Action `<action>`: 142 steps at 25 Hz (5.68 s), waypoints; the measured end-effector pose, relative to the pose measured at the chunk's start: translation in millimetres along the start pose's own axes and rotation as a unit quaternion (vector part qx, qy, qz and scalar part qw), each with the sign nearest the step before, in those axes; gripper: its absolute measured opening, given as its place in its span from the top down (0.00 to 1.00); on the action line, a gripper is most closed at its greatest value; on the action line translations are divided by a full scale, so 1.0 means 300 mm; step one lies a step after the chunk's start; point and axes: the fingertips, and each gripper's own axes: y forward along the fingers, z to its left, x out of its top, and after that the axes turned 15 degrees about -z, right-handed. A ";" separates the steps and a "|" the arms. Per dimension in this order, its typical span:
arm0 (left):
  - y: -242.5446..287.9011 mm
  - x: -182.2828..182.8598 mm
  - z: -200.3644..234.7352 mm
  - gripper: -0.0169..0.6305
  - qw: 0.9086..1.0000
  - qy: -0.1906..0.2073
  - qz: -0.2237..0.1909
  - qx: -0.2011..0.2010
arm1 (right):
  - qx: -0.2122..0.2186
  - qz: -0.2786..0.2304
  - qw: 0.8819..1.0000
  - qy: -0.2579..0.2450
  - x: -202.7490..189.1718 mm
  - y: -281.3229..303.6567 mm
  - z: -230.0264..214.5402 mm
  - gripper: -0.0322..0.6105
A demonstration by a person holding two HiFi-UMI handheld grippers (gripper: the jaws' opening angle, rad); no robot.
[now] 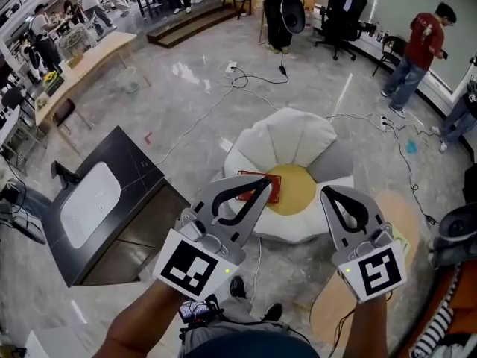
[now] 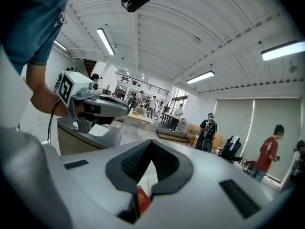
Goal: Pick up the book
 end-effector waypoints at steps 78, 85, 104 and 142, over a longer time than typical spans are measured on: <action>0.648 -0.647 0.575 0.97 0.996 -0.038 0.080 0.014 | 0.052 0.028 0.995 0.077 -0.629 0.682 -0.634 0.93; 0.631 -0.771 0.687 0.97 0.994 -0.065 0.085 0.009 | 0.051 0.061 0.993 0.085 -0.735 0.802 -0.625 0.93; 0.483 -1.142 0.753 0.97 0.977 -0.142 0.159 0.023 | 0.149 0.119 0.975 0.117 -1.139 0.988 -0.512 0.93; 0.261 -1.766 0.616 0.95 0.934 -0.232 0.267 0.045 | 0.358 0.282 0.863 0.217 -2.167 0.970 -0.105 0.70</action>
